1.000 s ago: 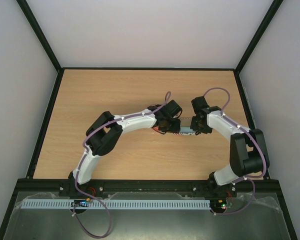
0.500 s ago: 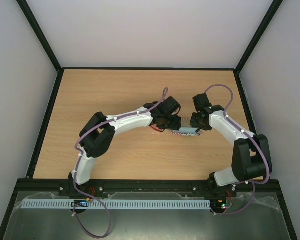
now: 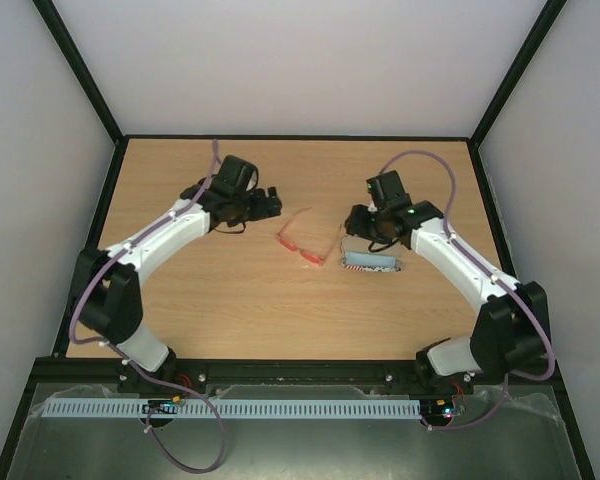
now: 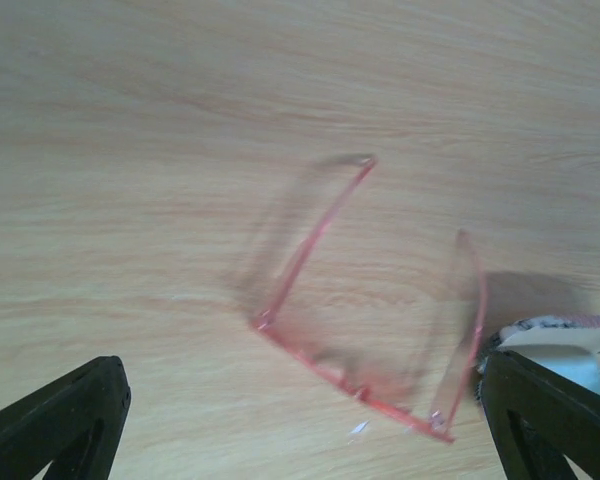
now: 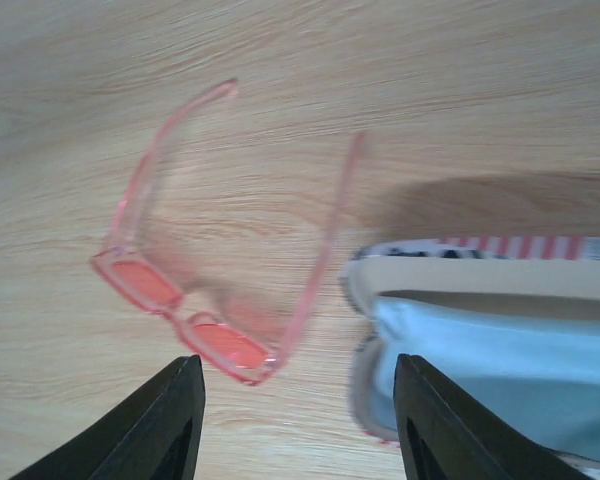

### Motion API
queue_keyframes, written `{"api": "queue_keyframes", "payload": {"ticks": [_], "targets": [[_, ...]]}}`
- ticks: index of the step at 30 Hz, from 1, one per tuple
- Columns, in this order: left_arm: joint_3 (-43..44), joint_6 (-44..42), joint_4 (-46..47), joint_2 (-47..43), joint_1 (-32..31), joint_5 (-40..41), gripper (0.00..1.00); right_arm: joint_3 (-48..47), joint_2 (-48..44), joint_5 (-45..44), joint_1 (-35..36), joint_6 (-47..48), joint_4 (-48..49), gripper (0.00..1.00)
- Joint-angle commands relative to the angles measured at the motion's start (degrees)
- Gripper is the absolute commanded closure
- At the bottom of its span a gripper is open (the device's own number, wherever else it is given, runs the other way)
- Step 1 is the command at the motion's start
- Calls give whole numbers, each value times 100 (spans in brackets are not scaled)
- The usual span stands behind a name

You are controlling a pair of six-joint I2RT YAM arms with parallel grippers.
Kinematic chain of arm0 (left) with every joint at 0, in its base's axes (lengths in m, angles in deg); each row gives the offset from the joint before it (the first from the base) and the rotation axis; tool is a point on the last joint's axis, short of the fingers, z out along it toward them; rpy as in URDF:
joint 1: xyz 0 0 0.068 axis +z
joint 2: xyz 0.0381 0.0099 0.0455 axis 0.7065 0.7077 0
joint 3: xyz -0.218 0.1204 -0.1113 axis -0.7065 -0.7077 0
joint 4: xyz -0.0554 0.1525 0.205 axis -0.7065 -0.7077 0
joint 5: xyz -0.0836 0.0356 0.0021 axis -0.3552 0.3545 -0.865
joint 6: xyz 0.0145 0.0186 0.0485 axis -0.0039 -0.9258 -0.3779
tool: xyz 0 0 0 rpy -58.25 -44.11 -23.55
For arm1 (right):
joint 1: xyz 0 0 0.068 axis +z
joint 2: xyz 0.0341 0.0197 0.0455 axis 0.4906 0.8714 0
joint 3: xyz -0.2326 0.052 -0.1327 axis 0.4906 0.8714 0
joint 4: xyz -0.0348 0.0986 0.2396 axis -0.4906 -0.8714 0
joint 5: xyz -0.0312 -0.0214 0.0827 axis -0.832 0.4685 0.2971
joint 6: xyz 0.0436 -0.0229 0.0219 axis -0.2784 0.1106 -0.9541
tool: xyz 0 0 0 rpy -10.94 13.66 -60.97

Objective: Organize the sunglasses
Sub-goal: Pick up the sunglasses from the center of the board.

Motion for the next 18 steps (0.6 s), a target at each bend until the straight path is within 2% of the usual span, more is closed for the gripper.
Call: {"api": "queue_keyframes", "payload": {"ticks": [1,9,18], "targets": [[-748,-185,15,-699,257,-106,1,-437,506,188,475,-534,7,46],[-1696,-179,204,-1584,550,-237,1,-861,1532,-109,914,-988,106,45],[-1974,-303,347,-1715,766,-564,1,-1240,2216,-706,1227,-1205,-224,45]]}}
